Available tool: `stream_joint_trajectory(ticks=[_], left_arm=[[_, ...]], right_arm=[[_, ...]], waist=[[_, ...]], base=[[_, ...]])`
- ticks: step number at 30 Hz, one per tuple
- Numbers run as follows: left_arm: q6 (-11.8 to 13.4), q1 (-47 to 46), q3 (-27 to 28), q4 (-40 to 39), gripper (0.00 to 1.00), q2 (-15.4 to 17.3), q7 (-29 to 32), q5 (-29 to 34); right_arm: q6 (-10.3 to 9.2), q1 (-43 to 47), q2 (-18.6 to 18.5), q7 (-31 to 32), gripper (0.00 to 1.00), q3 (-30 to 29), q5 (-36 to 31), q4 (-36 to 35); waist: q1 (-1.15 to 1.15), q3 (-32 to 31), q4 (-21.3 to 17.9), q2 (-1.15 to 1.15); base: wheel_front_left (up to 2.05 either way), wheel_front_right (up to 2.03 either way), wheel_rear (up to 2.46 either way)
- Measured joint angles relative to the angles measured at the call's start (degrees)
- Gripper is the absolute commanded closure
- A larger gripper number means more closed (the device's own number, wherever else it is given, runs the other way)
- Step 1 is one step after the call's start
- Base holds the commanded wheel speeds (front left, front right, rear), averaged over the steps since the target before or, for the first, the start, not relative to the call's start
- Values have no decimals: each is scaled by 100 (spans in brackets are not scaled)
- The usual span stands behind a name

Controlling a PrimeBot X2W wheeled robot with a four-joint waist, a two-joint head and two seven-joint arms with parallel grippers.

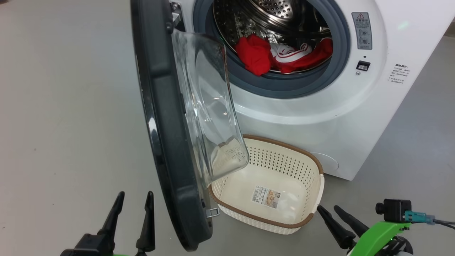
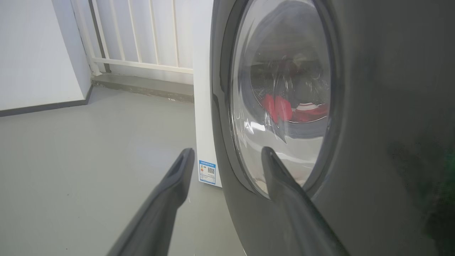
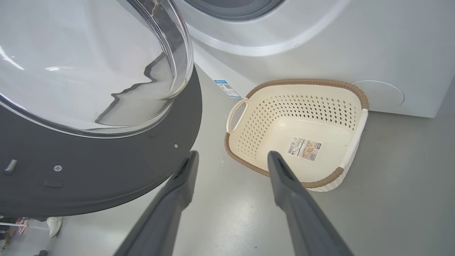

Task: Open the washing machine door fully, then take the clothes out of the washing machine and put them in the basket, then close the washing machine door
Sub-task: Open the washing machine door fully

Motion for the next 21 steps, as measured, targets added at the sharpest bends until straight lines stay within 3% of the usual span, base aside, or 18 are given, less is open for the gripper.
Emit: stream_joint_trajectory(ticks=[8, 21], left_arm=[[1, 1, 0, 1, 0, 1, 0, 0], [1, 2, -5, 3, 0, 1, 0, 0]], right_arm=[[0, -136, -67, -398, 0, 94, -717, 298], [0, 441, 539, -411, 0, -2168, -3507, -464]], waist=[[0, -38, 2, 0], [0, -48, 44, 0]], base=[[0, 0, 0], [0, 0, 0]])
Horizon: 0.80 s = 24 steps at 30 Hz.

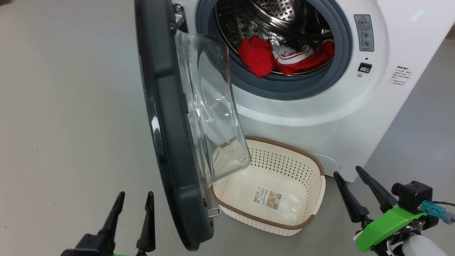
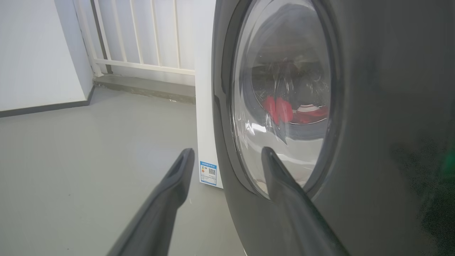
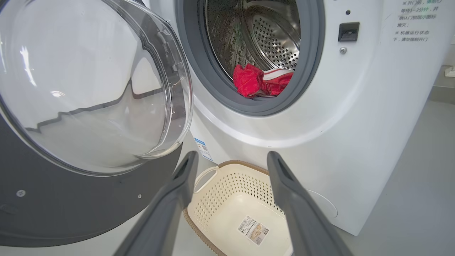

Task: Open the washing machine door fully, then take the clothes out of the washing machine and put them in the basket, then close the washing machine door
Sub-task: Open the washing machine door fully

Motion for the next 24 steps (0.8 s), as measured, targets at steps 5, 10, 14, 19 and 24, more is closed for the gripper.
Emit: stream_joint_trajectory(ticks=[5, 10, 14, 19, 24], left_arm=[[0, 1, -3, 0, 0, -1, 0, 1], [0, 1, -3, 0, 0, -1, 0, 15], [-1, 1, -11, 5, 0, -1, 0, 44], [-1, 0, -29, 16, 0, 0, 0, 44], [0, 0, -34, 21, 0, 0, 0, 44]], right_arm=[[0, 281, 326, -10, 0, -658, -715, -475], [1, 453, 522, -14, 0, -956, -1079, -648], [0, 552, 589, -14, 0, -1044, -1229, -560], [0, 633, 672, -14, 0, -1123, -1341, -414], [1, 641, 690, -14, 0, -1161, -1437, -364]], waist=[[0, 0, 15, 0], [0, -7, 9, 0], [0, -8, 11, 0], [0, 3, 33, 0], [0, -6, 38, 0]], base=[[0, 0, 0], [0, 0, 0], [0, 0, 0], [0, 0, 0], [0, 0, 0]])
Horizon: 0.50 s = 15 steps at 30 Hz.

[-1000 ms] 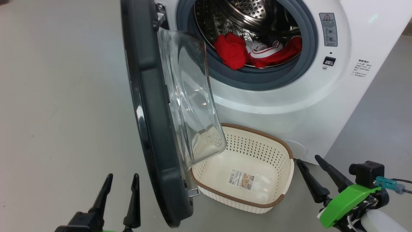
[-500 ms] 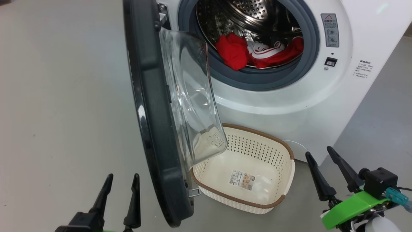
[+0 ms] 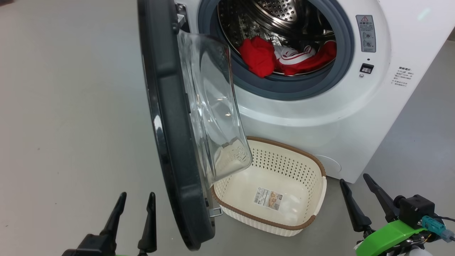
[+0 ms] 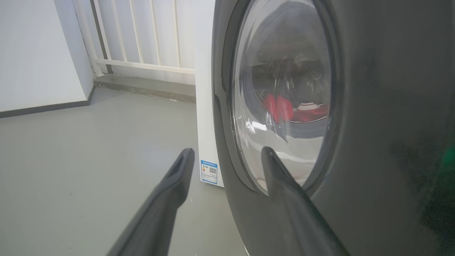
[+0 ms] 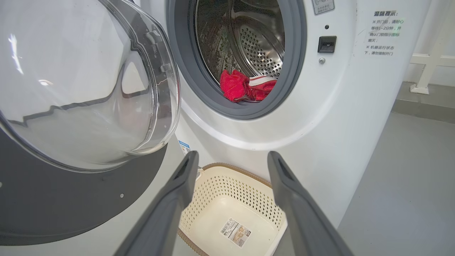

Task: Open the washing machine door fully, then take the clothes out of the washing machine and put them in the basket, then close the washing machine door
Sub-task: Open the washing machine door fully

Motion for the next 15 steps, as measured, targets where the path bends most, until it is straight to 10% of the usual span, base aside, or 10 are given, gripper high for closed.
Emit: stream_joint_trajectory(ticks=[3, 5, 15], left_arm=[[1, 0, 3, 10, 8, 0, 0, 0], [11, 0, 40, 2, 100, -1, 0, -11], [230, -44, 598, -1260, 100, -1, 0, -125]], right_arm=[[0, 0, 1, 0, 0, 10, -8, 4], [0, 0, 1, 0, 0, 10, -9, 1], [-1, 1, 16, 0, 0, 70, -56, -35]], waist=[[0, -18, -8, 0], [0, -30, -9, 0], [0, -64, 29, 0]], base=[[0, 0, 0], [0, 0, 0], [0, 0, 0]])
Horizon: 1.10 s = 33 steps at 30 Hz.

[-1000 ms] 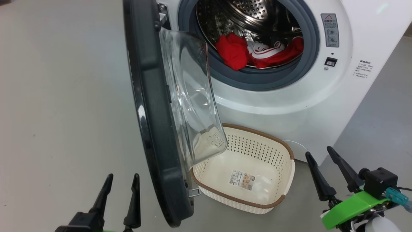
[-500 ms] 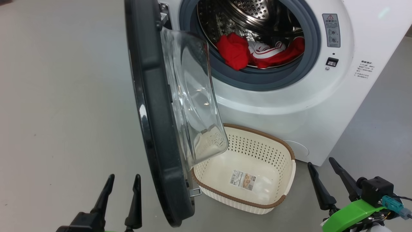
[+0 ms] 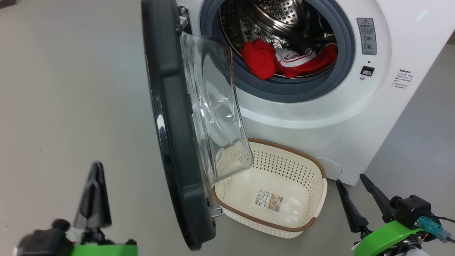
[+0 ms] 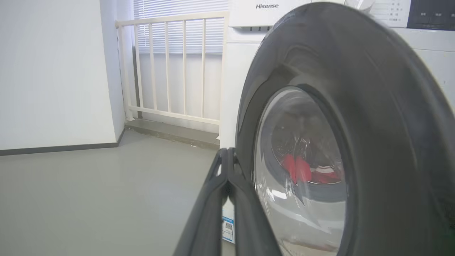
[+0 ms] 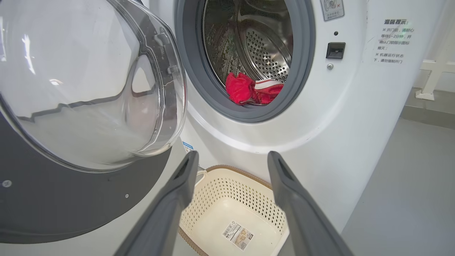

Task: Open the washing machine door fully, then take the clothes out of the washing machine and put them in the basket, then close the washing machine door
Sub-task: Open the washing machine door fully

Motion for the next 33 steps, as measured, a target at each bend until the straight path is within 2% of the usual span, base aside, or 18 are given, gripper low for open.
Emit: stream_joint_trajectory(ticks=[1, 3, 4, 5, 9, 13, 18, 21, 27, 33], left_arm=[[42, -26, -3, -242, 98, -1, 0, -10], [112, -109, -48, -725, 89, 0, -22, -111], [153, -141, -101, -973, 90, 0, -42, -116], [180, -157, -176, -1194, 100, 1, -42, -116], [189, -182, -755, -1818, 100, 2, -43, -84], [73, -165, -1557, -1928, 100, 11, -43, -19], [-129, -40, -2491, -1404, 100, 36, -42, -108], [-131, 49, -2820, -887, 100, 51, -41, -287], [-107, 49, -3140, -59, 100, 56, -41, -617], [90, 29, -3140, 542, 100, 56, -41, -843]], right_arm=[[1, 0, 0, 0, 0, 8, 0, -5], [1, 0, -1, 0, 0, 14, -3, -25], [1, 0, -2, 0, 0, 15, -15, -35], [1, 0, -1, 0, 0, 18, -43, -42], [1, 0, -1, 0, 0, 15, -88, -59], [1, 0, -1, 0, 0, 8, -91, -60], [1, 1, 0, 0, 0, -10, -119, -62], [1, 1, -1, 0, 0, -4, -140, -63], [1, 1, -7, 0, 0, 44, -168, -59], [1, 1, -8, 0, 0, 58, -181, -57]], waist=[[0, -3, 6, 0], [0, -11, 13, 0], [0, -14, 13, 0], [0, -17, 9, 0], [0, -24, -15, 0], [0, -17, -38, 0], [0, -7, -70, 0], [0, 5, -102, 0], [0, 27, -133, 0], [0, 19, -130, 0]], base=[[0, 0, 0], [0, 0, 0], [0, 0, 0], [0, 0, 0], [0, 0, 0], [0, 0, 0], [0, 0, 0], [0, 0, 0], [0, 0, 0], [0, 0, 0]])
